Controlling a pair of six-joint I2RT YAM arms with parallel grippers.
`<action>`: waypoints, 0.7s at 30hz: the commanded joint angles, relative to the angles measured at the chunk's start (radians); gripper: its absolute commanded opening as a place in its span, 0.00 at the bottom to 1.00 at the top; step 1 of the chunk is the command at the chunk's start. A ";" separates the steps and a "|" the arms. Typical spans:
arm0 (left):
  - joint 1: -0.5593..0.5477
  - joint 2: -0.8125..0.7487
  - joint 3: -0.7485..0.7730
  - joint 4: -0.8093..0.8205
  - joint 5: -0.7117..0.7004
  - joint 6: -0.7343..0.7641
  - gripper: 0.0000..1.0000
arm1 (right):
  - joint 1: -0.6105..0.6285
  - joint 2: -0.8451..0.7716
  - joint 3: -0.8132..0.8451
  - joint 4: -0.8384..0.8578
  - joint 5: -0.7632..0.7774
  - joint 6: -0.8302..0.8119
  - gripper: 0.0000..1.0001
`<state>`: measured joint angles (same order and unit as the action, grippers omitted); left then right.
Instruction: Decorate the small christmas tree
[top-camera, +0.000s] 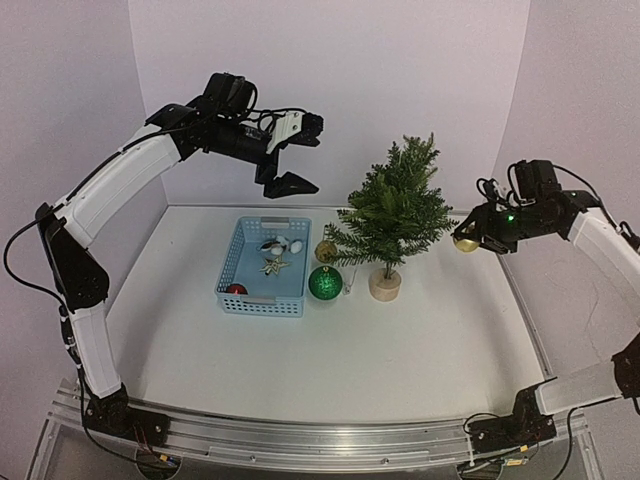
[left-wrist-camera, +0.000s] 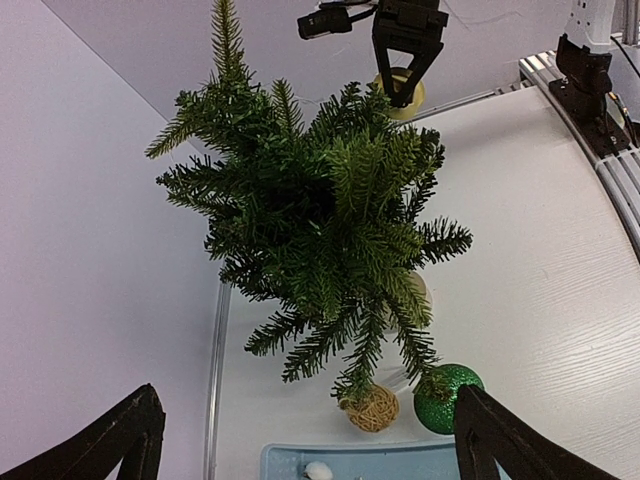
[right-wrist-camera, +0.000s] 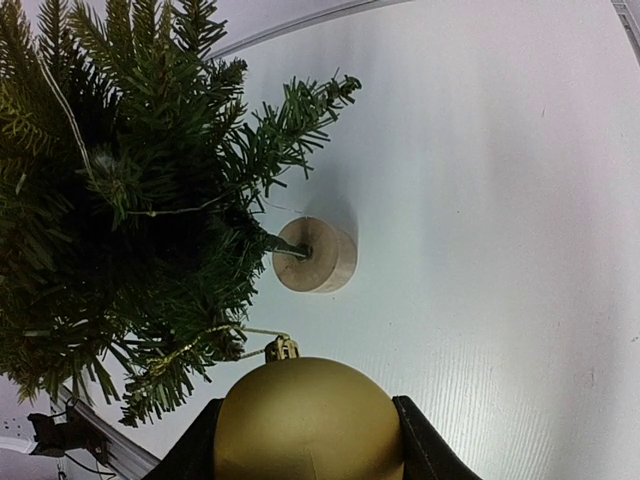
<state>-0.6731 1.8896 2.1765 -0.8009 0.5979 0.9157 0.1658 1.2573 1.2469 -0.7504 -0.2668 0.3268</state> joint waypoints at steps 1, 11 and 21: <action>0.006 -0.035 0.000 0.045 -0.003 0.003 0.99 | -0.005 0.012 -0.004 0.036 -0.024 0.009 0.24; 0.006 -0.035 0.001 0.049 -0.007 0.007 0.99 | -0.005 0.021 0.001 0.040 -0.031 0.010 0.34; 0.006 -0.034 0.002 0.051 -0.012 0.009 0.99 | -0.005 0.027 0.011 0.040 -0.040 0.014 0.49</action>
<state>-0.6731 1.8896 2.1765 -0.7830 0.5976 0.9169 0.1658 1.2755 1.2469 -0.7338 -0.2859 0.3347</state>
